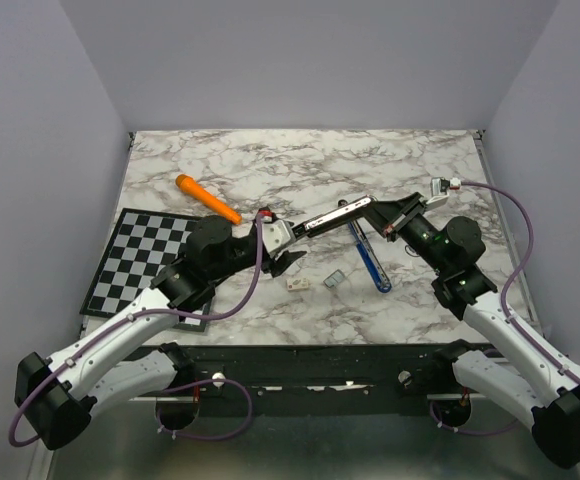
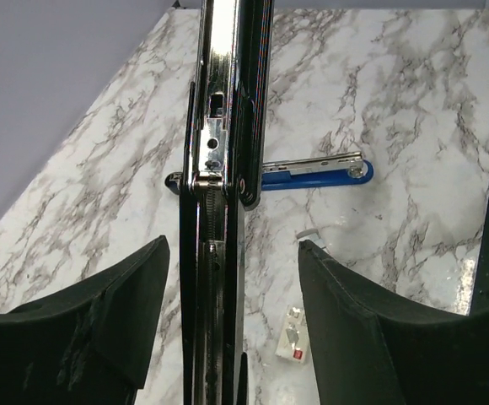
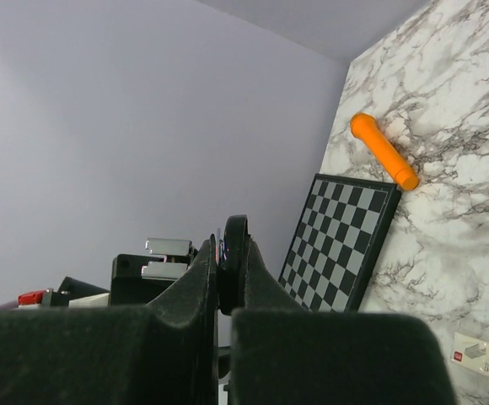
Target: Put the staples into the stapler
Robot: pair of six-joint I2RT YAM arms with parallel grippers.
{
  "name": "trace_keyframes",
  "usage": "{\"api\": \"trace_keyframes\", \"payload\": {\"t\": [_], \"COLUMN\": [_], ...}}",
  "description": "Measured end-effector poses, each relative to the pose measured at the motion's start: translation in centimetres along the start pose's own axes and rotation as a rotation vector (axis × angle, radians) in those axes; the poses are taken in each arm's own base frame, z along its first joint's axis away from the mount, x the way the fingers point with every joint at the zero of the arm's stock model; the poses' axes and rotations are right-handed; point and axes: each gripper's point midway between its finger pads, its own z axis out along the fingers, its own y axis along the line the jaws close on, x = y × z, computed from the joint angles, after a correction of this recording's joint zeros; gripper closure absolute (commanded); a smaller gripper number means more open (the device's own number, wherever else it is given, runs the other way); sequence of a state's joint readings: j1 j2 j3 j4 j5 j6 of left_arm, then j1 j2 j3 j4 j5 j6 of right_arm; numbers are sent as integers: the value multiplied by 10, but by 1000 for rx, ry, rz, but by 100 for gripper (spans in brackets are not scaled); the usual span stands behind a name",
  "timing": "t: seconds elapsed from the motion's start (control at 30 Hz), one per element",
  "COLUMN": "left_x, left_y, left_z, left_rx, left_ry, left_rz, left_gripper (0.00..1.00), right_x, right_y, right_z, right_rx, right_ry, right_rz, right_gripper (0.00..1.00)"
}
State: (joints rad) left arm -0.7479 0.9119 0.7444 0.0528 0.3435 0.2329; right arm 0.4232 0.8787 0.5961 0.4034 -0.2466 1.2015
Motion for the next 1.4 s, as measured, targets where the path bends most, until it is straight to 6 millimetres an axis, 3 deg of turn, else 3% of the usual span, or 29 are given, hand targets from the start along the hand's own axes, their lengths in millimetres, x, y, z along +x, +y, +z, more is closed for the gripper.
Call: {"api": "trace_keyframes", "payload": {"t": [0.17, 0.27, 0.37, 0.4, 0.5, 0.57, 0.6, 0.67, 0.7, 0.8, 0.9, 1.03, 1.23, 1.4], "left_x": [7, 14, 16, 16, 16, 17, 17, 20, 22, 25, 29, 40, 64, 79], "left_y": [1, 0, 1, 1, 3, 3, 2, 2, 2, 2, 5, 11, 13, 9], "left_z": [6, 8, 8, 8, 7, 7, 7, 6, 6, 4, -1, -8, -20, -28], "left_rx": [30, 37, 40, 38, 34, 34, 36, 40, 41, 42, 35, 17, 22, 53], "left_ry": [45, 67, 73, 75, 76, 77, 80, 90, 100, 112, 127, 171, 269, 343], "left_rz": [56, 73, 89, 90, 90, 93, 94, 99, 100, 102, 100, 87, 69, 69], "left_gripper": [40, 53, 72, 85, 100, 100, 100, 100, 100, 100, 100, 100, 100, 100], "right_x": [2, 4, 5, 6, 5, 5, 5, 6, 6, 9, 6, -9, -28, -25], "right_y": [1, 2, 2, 3, 4, 4, 4, 4, 4, -2, -9, -11, 3, 20], "right_z": [-1, -1, -1, -1, -1, -2, -2, -3, -4, -10, -17, -29, -40, -37], "right_rx": [-6, -9, -14, -15, -26, -27, -27, -25, -24, 3, 45, 100, 134, 78], "right_ry": [14, 22, 29, 32, 32, 32, 32, 34, 36, 48, 33, -26, -53, 70], "right_rz": [-2, -3, -4, -6, -28, -38, -44, -55, -62, -112, -166, -282, -517, -801], "right_gripper": [99, 99, 99, 99, 96, 85, 71, 55, 42, 25, 17, 14, 13, 2]}}
